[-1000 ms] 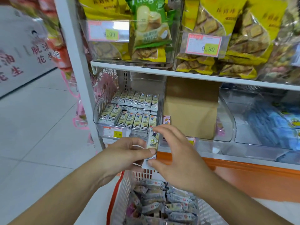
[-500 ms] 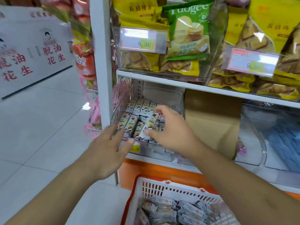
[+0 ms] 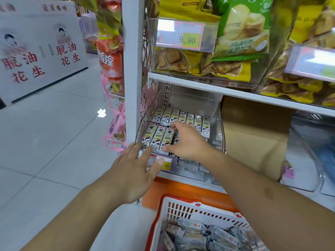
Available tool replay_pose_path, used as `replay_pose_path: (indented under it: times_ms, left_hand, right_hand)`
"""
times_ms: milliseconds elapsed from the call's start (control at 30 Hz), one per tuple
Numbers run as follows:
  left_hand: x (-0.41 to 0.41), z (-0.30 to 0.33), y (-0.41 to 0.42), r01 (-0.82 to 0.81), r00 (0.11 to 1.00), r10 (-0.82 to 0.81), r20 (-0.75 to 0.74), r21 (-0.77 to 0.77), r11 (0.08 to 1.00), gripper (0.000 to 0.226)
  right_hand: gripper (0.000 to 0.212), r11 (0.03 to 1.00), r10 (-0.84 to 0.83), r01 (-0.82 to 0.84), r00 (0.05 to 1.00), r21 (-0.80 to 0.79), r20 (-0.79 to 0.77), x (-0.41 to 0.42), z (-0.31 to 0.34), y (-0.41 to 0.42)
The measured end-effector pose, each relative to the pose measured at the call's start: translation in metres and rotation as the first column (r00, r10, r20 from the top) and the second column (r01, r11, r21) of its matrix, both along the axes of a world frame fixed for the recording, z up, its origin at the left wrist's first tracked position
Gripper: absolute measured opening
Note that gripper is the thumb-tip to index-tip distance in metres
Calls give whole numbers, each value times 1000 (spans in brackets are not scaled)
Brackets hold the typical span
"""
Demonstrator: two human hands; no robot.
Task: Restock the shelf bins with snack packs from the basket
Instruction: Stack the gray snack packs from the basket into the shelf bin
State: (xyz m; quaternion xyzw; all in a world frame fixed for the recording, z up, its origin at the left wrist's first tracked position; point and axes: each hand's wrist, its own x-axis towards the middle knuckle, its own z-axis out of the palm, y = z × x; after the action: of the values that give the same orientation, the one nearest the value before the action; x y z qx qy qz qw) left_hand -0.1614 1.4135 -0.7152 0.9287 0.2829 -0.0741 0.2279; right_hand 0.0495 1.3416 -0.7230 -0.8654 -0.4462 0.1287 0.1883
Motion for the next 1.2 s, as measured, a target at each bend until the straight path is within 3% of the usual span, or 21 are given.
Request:
replay_pose_path:
  times_ms: [100,233,367,500,633,833,933,1100,1200]
  left_hand:
    - [0,3,-3,-10,1000,10,-5,2,1000,77]
    - [-5,12,-12,-27,993,29,118,-20,999,76]
    - [-13,18,-37,-28,961,52,271,-92,995,75]
    - [-14,0,-68,-29,961,53,272,-92,995,60]
    - [-12,-62,-95,26,993,-15,117,-92,995,58]
    - [-43,-183,-120,1,990,-26,-142,-168,986,86]
    - [-50,-214,-126,-57,995,38,-94,-208,976,91]
    - [-50,-231,-132,-48,998,38,-59,-194,980,88]
    - [-49,-235,-131,-61,997,48,-67,-201,978,86]
  right_hand:
    - [101,1000,0,1,1000,21,-30,-5,4,-7]
    - [93,998,6,-3,998,57,-55,-20,21,-30]
    - [51,975,53,-55,998,214,15,-41,31,-76]
    - [17,928,77,-82,997,365,30,-65,6,-136]
    - [12,988,73,-54,989,146,-129,-86,-57,-187]
    - [17,966,16,-99,945,-239,-327,-115,-172,-223]
    - [28,938,-8,-134,914,-321,-406,-127,-211,-225]
    - [5,926,-47,-124,899,-356,-435,-145,-256,-208]
    - [27,918,-85,-86,911,-388,-403,-151,-284,-200]
